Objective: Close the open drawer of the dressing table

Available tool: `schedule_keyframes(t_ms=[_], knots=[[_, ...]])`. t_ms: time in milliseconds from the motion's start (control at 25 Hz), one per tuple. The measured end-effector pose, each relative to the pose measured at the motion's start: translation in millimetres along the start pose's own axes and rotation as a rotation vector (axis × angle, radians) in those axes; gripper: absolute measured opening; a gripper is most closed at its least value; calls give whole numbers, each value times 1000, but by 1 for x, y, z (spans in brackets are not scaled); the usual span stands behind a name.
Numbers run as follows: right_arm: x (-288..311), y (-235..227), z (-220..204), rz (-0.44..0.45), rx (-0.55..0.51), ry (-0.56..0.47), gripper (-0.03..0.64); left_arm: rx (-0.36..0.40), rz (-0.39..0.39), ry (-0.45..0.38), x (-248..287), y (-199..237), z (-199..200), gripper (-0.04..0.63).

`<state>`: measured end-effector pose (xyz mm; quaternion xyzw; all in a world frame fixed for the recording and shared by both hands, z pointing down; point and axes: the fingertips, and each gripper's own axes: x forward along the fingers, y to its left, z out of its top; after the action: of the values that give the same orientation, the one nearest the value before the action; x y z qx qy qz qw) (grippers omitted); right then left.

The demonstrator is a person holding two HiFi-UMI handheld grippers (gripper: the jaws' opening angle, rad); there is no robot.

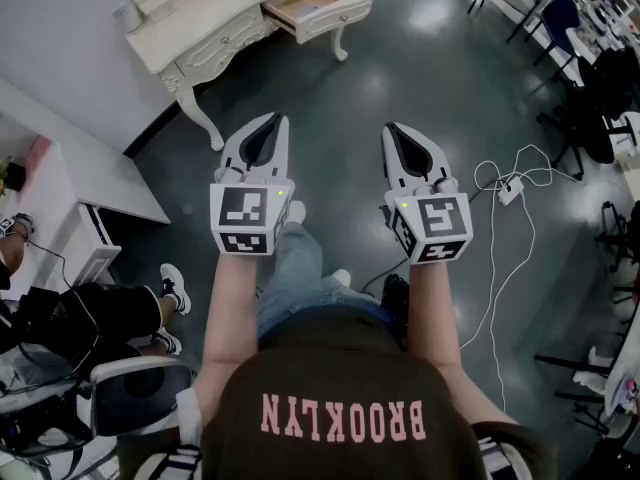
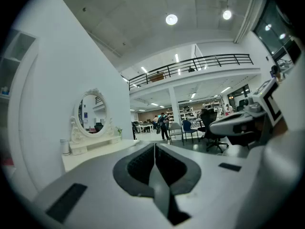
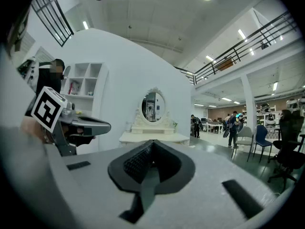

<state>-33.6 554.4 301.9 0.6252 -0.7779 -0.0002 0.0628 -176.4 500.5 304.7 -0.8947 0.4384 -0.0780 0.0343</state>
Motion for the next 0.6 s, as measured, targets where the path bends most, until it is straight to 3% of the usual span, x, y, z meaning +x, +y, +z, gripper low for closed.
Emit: schedule_keyframes(t_ms=[240,600], knots=[[17,-11,8,-8,8,-10,-6,0,2,-14,24,12,11,9],[97,-35,2,-74,8,33,-6,-13,-60,3,104,60,3,9]])
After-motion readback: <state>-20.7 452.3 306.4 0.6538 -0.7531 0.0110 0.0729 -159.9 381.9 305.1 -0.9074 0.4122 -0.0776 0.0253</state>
